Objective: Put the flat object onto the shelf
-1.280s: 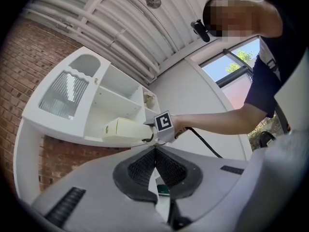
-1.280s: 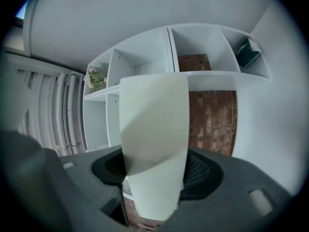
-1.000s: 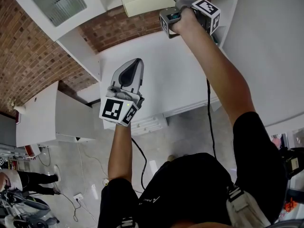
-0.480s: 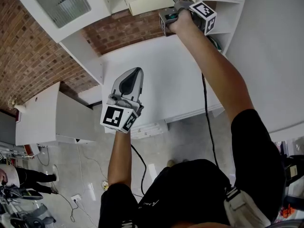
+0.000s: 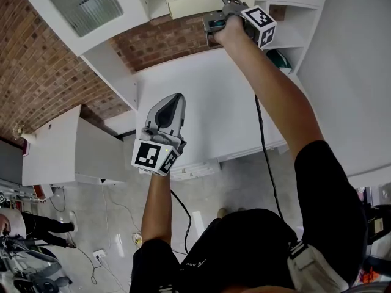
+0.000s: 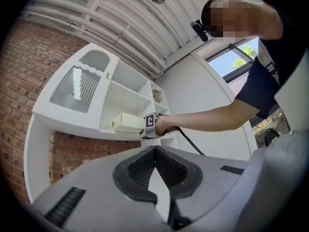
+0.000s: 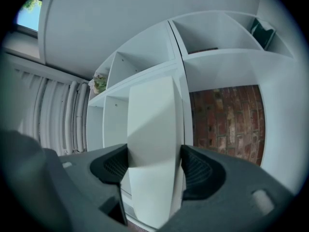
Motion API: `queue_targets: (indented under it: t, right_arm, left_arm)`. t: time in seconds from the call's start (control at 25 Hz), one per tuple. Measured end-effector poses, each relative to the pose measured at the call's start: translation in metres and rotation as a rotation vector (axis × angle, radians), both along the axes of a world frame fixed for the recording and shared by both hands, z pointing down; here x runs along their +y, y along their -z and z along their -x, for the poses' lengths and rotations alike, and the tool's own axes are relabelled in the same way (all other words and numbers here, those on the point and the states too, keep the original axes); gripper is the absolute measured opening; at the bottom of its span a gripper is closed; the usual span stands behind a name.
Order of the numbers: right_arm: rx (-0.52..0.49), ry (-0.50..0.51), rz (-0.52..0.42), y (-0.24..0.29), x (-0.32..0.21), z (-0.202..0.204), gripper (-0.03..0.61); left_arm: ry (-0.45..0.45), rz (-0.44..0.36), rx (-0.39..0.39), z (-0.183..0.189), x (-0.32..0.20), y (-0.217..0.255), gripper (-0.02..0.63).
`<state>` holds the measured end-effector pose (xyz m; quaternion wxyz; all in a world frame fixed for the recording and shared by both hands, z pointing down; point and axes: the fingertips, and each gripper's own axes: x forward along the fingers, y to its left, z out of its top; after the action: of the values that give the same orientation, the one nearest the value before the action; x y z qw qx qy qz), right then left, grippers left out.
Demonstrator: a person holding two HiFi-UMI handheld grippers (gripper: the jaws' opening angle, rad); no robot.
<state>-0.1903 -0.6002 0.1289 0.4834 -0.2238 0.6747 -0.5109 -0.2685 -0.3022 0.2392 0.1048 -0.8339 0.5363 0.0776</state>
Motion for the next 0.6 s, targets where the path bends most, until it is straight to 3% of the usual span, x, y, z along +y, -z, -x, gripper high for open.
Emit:
queue_targets:
  t: [0.6]
  right_arm:
    - [0.121, 0.035, -0.124, 0.006, 0.012, 0.006, 0.373]
  left_arm:
    - [-0.019, -0.002, -0.002, -0.004, 0.000, -0.002, -0.002]
